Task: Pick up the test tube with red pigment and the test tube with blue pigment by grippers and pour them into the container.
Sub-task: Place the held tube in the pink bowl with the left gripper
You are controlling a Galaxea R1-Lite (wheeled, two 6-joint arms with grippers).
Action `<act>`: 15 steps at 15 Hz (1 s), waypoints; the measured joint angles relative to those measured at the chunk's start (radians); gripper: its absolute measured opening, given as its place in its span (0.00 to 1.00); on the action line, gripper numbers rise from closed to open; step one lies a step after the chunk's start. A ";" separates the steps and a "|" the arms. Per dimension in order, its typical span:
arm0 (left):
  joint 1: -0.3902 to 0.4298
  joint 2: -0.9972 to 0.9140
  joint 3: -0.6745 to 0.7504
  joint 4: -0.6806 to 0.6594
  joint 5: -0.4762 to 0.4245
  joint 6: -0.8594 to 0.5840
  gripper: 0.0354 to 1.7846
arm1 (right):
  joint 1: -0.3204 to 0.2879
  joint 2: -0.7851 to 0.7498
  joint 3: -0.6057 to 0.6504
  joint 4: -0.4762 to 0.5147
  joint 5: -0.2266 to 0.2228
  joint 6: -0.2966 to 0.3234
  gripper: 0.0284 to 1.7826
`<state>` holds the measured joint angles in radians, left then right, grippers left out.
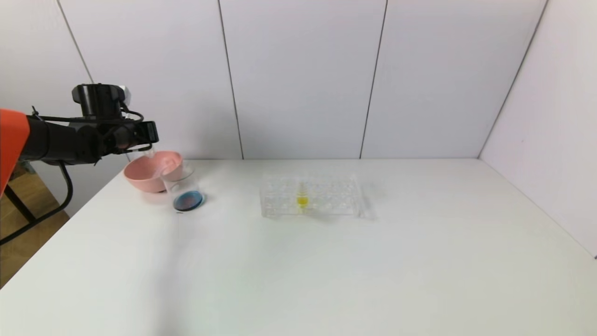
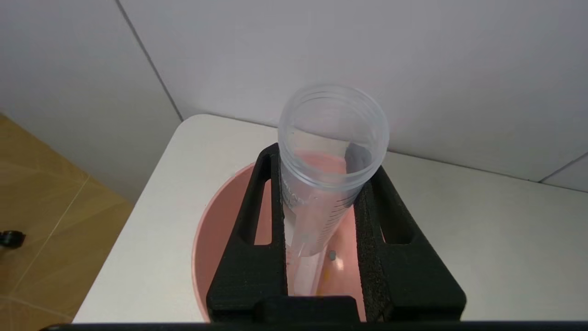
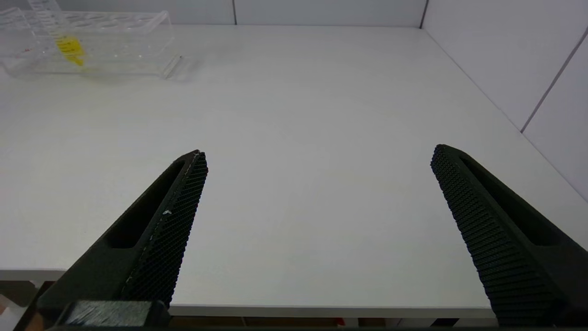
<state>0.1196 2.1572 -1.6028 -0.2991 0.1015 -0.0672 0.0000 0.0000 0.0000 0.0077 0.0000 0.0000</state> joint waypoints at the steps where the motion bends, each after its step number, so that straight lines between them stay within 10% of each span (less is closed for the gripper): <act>1: 0.007 0.005 0.006 0.000 0.001 0.005 0.23 | 0.000 0.000 0.000 0.000 0.000 0.000 1.00; 10: 0.041 0.015 0.030 0.011 0.005 0.054 0.24 | 0.000 0.000 0.000 0.000 0.000 0.000 1.00; 15: 0.041 0.014 0.021 0.009 0.006 0.053 0.48 | 0.000 0.000 0.000 0.000 0.000 0.000 1.00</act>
<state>0.1611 2.1715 -1.5813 -0.2904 0.1077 -0.0147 0.0000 0.0000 0.0000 0.0077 0.0000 0.0000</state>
